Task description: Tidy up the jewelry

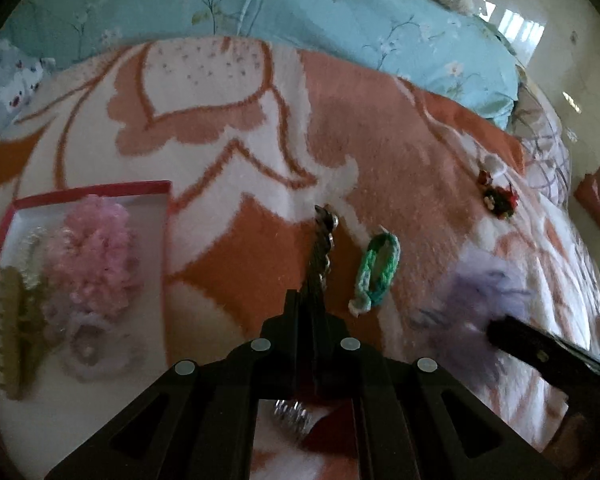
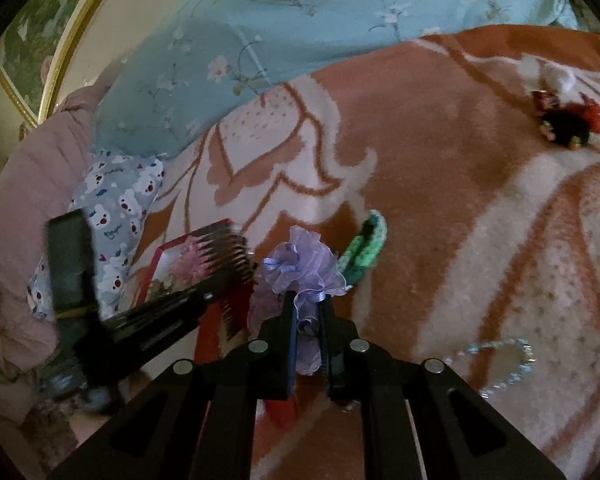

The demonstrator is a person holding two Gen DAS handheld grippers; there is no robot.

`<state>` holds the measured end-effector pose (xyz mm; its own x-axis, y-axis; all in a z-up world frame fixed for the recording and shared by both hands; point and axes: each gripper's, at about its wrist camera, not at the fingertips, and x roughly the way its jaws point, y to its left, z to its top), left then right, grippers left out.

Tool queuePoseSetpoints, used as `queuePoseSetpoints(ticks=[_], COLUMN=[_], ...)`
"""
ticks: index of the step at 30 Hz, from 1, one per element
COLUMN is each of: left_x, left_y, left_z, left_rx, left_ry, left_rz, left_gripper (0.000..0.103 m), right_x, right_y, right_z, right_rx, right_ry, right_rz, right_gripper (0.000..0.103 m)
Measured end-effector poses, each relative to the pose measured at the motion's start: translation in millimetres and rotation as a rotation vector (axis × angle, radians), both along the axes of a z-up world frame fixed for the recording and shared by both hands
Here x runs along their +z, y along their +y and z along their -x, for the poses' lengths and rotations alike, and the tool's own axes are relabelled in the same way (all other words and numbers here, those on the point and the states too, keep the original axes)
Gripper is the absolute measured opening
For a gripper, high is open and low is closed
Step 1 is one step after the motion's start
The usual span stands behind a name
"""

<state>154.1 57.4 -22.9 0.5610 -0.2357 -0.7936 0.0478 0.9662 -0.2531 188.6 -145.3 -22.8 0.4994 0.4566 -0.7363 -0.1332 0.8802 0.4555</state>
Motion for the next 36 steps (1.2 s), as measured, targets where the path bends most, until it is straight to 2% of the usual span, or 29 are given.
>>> queuePoseSetpoints(ticks=[6, 9, 11, 12, 13, 15, 20, 24, 29, 31, 32, 34, 35, 36], left_x=[-11, -19, -19, -18, -16, -9, -3, -10, -38, -50, -53, -51, -49, -46], left_y=[-10, -11, -9, -6, -4, -1, -6, -31, -57, -63, -63, -62, -61, -60], left_z=[-31, -39, -36, -30, -26, -8, 24, 27, 7, -1, -3, -2, -1, 1], left_rx=[0.032, 0.024, 0.011, 0.009, 0.013, 0.025, -0.003, -0.063, -0.078, -0.076, -0.078, -0.088, -0.09, -0.089], left_ry=[0.005, 0.046, 0.063, 0.068, 0.07, 0.053, 0.078, 0.114, 0.181, 0.203, 0.202, 0.191, 0.184, 0.175], left_rz=[-0.024, -0.022, 0.005, 0.017, 0.016, 0.01, 0.057, 0.077, -0.007, -0.044, -0.038, -0.02, -0.017, -0.019], left_gripper=[0.005, 0.005, 0.012, 0.025, 0.047, 0.063, 0.065, 0.07, 0.068, 0.056, 0.054, 0.039, 0.038, 0.03], right_x=[2, 1, 1, 1, 1, 0, -3, -5, -5, -5, -5, -4, -4, -4], right_y=[-20, -23, -25, -26, -27, -30, -39, -51, -65, -68, -68, -68, -67, -66], right_z=[2, 3, 4, 4, 3, 3, 2, 3, 7, 10, 11, 13, 14, 15], right_rx=[-0.041, -0.048, -0.051, -0.053, -0.055, -0.057, -0.072, -0.098, -0.12, -0.123, -0.123, -0.119, -0.117, -0.113], right_ry=[-0.004, 0.0, 0.0, 0.0, 0.001, 0.001, 0.008, 0.011, 0.014, 0.014, 0.015, 0.015, 0.013, 0.013], right_rz=[-0.003, -0.01, -0.014, -0.018, -0.02, -0.025, -0.035, -0.04, -0.038, -0.036, -0.035, -0.032, -0.03, -0.031], right_gripper=[0.009, 0.009, 0.009, 0.009, 0.009, 0.009, 0.009, 0.009, 0.009, 0.009, 0.009, 0.009, 0.009, 0.009])
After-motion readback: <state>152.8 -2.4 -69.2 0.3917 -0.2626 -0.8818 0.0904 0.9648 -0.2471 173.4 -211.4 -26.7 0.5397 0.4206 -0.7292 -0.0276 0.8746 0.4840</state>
